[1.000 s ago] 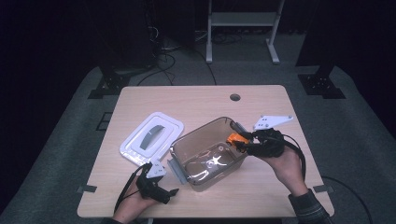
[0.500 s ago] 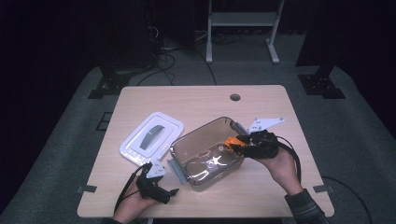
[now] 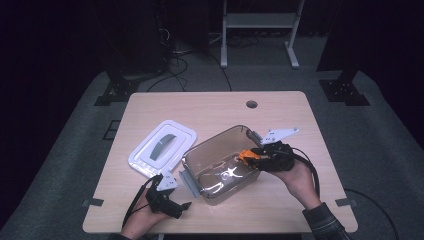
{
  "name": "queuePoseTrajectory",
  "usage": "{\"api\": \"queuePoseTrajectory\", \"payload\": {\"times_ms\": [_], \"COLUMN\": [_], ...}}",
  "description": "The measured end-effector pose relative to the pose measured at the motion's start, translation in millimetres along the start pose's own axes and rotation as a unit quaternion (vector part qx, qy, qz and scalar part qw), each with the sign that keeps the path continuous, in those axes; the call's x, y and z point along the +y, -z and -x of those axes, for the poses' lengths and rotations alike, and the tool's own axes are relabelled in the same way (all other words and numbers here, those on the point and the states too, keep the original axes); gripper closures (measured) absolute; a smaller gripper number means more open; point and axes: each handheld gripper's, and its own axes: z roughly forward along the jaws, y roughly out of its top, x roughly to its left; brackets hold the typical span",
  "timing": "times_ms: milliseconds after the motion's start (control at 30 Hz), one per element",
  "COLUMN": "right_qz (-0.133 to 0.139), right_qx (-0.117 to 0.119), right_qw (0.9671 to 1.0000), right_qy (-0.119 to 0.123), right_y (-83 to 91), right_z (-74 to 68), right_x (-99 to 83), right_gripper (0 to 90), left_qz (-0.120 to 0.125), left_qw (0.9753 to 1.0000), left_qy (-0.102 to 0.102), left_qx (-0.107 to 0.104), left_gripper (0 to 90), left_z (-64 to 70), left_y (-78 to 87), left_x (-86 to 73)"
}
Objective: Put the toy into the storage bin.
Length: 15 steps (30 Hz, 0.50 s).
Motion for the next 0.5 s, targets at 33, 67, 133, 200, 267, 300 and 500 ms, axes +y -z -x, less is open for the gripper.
{"api": "queuePoseTrajectory", "payload": {"times_ms": [33, 67, 133, 200, 267, 300, 500], "right_qz": [0.0, 0.0, 0.001, 0.008, 0.013, 0.013, 0.028], "right_qx": [0.002, 0.004, 0.002, 0.007, 0.004, 0.005, 0.001], "right_qw": [1.0, 1.0, 1.0, 0.9999, 0.9999, 0.9999, 0.9996], "right_qy": [0.0, 0.001, 0.003, -0.001, -0.001, -0.001, -0.007], "right_y": [-0.1, -0.1, -0.1, 1.1, 2.8, 3.8, 11.5], "right_z": [0.2, 0.3, 0.4, 1.3, 1.5, 1.9, 3.8], "right_x": [-0.1, -0.1, -0.3, -0.1, 0.1, 0.2, -0.1], "right_gripper": [58.5, 58.4, 58.5, 57.2, 57.2, 57.2, 56.8], "left_qz": [0.0, 0.0, 0.0, 0.0, 0.0, -0.001, -0.002], "left_qw": [1.0, 1.0, 1.0, 1.0, 1.0, 1.0, 1.0], "left_qy": [0.0, 0.0, 0.0, 0.0, 0.0, -0.001, -0.002], "left_qx": [0.0, 0.0, 0.0, 0.0, -0.001, -0.001, -0.002], "left_gripper": [0.0, 0.0, 0.0, 0.0, 0.0, 0.0, 0.0], "left_z": [0.0, 0.0, 0.0, 0.0, 0.0, 0.0, -0.1], "left_y": [0.0, 0.0, 0.0, 0.0, 0.1, 0.1, 0.3], "left_x": [0.0, 0.0, 0.0, 0.0, 0.0, 0.0, 0.0]}}
